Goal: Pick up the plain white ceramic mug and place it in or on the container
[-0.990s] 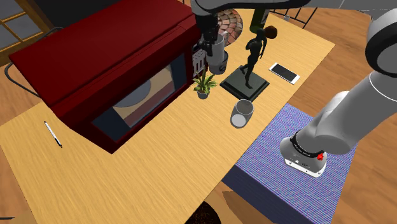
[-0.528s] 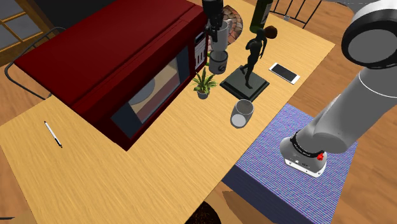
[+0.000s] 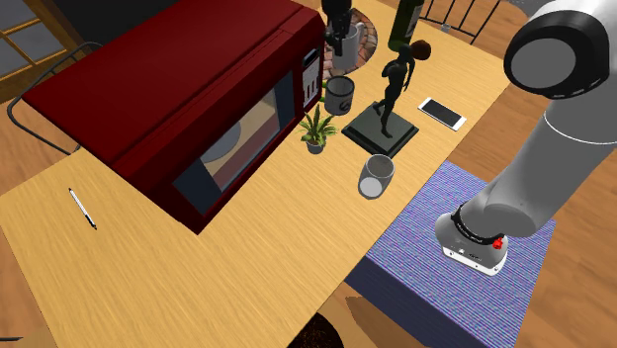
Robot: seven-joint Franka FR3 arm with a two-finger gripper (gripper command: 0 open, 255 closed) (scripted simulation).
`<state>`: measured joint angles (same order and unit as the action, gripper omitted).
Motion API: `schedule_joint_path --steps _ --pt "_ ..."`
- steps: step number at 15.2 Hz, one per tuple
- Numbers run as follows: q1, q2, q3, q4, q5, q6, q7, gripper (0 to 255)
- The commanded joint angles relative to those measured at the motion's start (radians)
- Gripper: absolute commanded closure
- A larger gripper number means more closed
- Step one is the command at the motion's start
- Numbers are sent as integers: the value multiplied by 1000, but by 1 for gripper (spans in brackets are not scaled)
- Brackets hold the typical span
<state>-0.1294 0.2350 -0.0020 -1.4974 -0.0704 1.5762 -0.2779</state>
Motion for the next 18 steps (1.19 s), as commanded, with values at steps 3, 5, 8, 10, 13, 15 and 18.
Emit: schedule_joint_path --steps 3,5,8,10,13,15,18 --pt "-2 -2 -1 -57 0 55 1 255" --pt "-2 -1 -1 -83 -1 82 3 255" --pt "-2 1 -1 -119 -1 121 5 255" --pt "-2 4 -2 -142 -1 147 7 255" --pt "-1 10 -2 -173 -1 183 9 255" --pt "-1 10 -3 -173 -1 183 9 255" --pt "0 10 -4 -173 -1 183 9 255"
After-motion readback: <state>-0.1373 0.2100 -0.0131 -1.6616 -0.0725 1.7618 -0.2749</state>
